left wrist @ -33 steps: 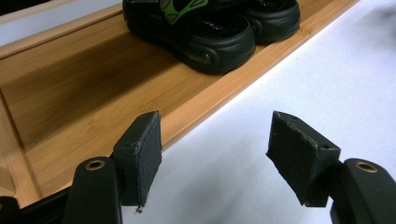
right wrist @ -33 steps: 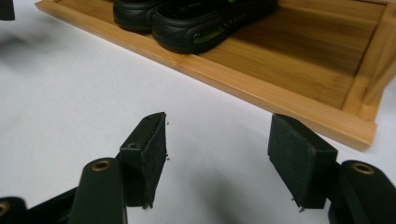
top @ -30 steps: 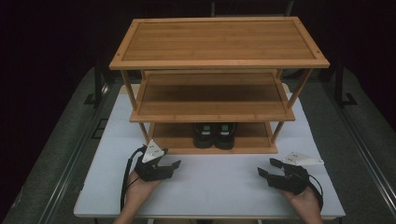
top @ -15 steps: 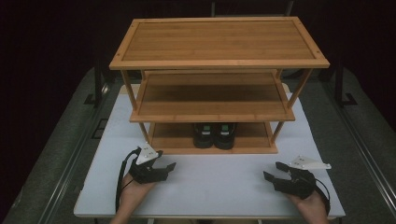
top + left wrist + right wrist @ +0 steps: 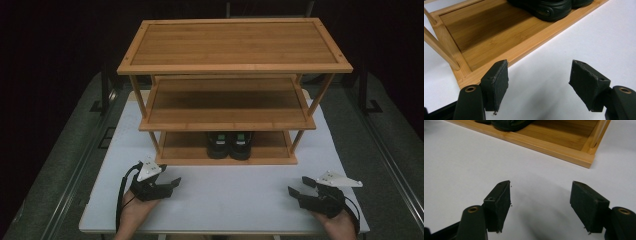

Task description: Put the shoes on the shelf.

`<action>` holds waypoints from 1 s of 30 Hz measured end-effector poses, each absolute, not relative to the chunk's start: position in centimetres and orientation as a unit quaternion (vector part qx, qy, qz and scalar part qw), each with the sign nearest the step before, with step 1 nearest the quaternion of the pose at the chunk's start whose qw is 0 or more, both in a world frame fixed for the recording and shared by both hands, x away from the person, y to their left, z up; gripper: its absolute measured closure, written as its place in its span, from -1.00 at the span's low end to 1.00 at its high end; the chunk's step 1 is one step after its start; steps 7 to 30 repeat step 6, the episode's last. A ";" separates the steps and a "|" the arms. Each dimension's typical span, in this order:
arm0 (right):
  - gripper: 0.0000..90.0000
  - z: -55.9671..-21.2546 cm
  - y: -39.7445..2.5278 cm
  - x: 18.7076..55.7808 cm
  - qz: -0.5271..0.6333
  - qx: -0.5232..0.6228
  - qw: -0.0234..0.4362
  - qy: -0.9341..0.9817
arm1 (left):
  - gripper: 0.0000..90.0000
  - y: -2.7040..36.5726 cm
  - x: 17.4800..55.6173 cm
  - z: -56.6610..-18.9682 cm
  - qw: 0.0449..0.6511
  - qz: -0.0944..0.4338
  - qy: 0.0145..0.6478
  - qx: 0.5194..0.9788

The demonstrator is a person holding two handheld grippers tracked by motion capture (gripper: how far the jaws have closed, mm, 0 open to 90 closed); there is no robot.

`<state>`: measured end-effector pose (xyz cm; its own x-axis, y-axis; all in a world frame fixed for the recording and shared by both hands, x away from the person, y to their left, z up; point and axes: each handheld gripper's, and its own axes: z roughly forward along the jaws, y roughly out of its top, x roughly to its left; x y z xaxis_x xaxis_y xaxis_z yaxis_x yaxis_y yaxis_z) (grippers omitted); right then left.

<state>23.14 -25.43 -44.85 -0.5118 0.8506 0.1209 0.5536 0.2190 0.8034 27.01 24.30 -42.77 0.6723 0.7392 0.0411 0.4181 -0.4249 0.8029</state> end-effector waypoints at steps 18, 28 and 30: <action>-0.33 -44.9 -25.6 22.9 0.424 0.459 0.184 0.759 | -0.36 24.4 26.5 -43.4 0.409 0.193 0.355 0.818; -0.33 -44.9 -25.6 22.9 0.424 0.459 0.184 0.759 | -0.36 24.4 26.5 -43.4 0.409 0.193 0.355 0.818; -0.33 -44.9 -25.6 22.9 0.424 0.459 0.184 0.759 | -0.36 24.4 26.5 -43.4 0.409 0.193 0.355 0.818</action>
